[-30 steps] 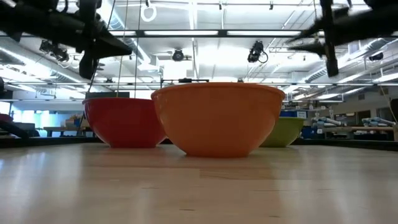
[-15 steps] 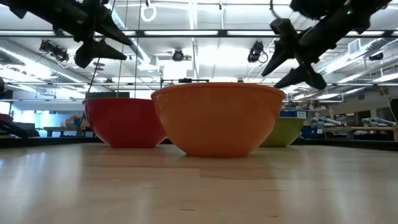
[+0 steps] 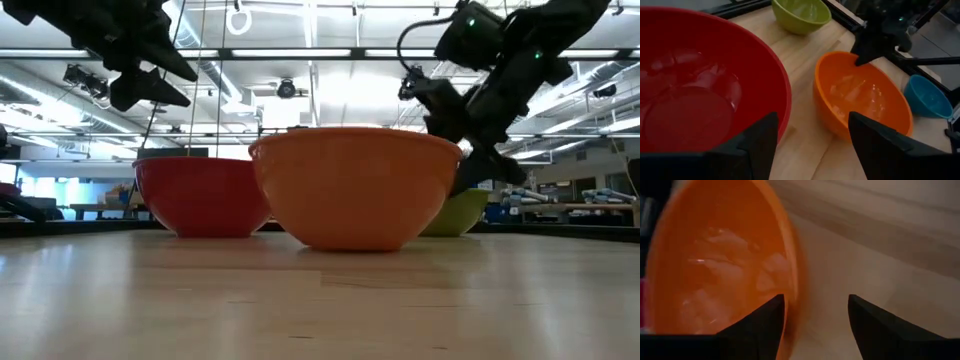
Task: Nest bowls inside each other
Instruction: Stack the orange bowl on top of the red bowl, then stack the green bowl on top of the orange bowl, then stack the blue bowl on top of the green bowl
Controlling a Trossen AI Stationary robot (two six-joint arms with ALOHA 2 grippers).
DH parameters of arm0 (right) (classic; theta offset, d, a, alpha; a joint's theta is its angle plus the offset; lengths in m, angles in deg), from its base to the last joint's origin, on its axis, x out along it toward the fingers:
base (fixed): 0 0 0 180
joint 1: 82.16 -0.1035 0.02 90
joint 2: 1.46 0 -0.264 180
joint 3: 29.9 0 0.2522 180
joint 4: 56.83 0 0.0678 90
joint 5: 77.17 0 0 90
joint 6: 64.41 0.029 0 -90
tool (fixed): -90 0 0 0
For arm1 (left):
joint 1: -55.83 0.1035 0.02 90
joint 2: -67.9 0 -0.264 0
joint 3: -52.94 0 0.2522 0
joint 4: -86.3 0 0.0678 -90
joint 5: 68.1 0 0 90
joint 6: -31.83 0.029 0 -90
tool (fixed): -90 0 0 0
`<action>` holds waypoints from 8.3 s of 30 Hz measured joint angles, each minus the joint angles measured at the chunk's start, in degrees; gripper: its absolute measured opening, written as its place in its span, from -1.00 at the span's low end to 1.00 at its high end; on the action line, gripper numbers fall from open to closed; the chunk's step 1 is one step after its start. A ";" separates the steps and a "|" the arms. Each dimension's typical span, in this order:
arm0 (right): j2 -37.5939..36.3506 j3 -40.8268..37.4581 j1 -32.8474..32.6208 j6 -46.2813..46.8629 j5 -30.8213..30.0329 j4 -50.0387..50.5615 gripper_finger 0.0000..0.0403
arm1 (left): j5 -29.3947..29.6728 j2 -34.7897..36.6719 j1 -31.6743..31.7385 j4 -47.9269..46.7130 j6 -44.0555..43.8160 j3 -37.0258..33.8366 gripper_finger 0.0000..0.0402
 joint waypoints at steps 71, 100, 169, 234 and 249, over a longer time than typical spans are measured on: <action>49.62 71.34 13.89 -28.60 -4.61 7.91 -0.24 | 15.63 -0.61 0.36 -21.60 6.58 15.20 0.21; 32.78 54.71 7.82 -30.77 -5.09 16.11 -0.13 | 5.49 -9.86 -1.19 1.02 -1.60 5.99 0.21; 34.32 62.93 4.57 -60.60 -7.37 7.44 -0.92 | 10.22 -0.77 -0.79 -20.02 -3.90 17.83 0.21; -7.79 18.50 -14.19 -17.64 3.44 40.09 -0.18 | 10.41 -15.06 -13.76 -24.17 -23.97 20.09 0.03; -5.27 7.01 -38.75 -13.58 5.42 36.32 0.22 | 8.33 -31.28 -28.12 -13.45 -42.06 20.06 -0.01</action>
